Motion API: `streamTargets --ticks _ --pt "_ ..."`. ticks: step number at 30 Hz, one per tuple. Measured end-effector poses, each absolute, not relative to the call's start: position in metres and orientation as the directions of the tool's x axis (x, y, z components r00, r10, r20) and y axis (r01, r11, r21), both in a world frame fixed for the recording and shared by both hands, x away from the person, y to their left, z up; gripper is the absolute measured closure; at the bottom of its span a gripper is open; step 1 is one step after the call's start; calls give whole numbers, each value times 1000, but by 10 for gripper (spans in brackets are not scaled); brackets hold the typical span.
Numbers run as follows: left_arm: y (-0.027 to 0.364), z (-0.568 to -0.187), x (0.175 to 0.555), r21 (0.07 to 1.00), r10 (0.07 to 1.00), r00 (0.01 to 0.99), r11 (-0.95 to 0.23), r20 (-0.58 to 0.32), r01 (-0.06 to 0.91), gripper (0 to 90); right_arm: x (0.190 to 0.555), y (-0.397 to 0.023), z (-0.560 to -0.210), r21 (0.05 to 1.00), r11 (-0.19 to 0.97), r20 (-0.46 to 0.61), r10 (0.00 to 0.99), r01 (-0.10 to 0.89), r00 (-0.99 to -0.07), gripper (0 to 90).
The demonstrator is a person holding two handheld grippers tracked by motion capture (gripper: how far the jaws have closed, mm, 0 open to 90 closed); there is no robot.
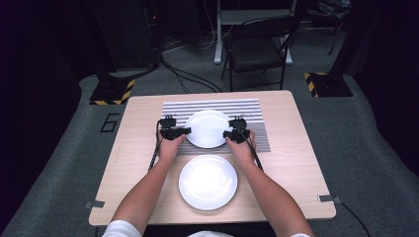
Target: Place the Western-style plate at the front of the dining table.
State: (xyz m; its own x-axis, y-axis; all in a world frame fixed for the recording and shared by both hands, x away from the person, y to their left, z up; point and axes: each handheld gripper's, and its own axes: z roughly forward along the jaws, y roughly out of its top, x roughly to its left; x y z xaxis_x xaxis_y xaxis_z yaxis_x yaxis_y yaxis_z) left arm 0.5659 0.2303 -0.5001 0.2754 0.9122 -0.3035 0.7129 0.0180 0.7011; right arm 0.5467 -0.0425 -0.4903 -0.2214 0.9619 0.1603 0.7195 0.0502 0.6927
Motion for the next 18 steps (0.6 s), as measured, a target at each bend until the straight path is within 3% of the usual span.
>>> streamTargets --ticks 18 --pt "244 -477 547 735 911 306 -4 -277 678 463 529 -68 -473 708 24 203 951 706 -235 532"
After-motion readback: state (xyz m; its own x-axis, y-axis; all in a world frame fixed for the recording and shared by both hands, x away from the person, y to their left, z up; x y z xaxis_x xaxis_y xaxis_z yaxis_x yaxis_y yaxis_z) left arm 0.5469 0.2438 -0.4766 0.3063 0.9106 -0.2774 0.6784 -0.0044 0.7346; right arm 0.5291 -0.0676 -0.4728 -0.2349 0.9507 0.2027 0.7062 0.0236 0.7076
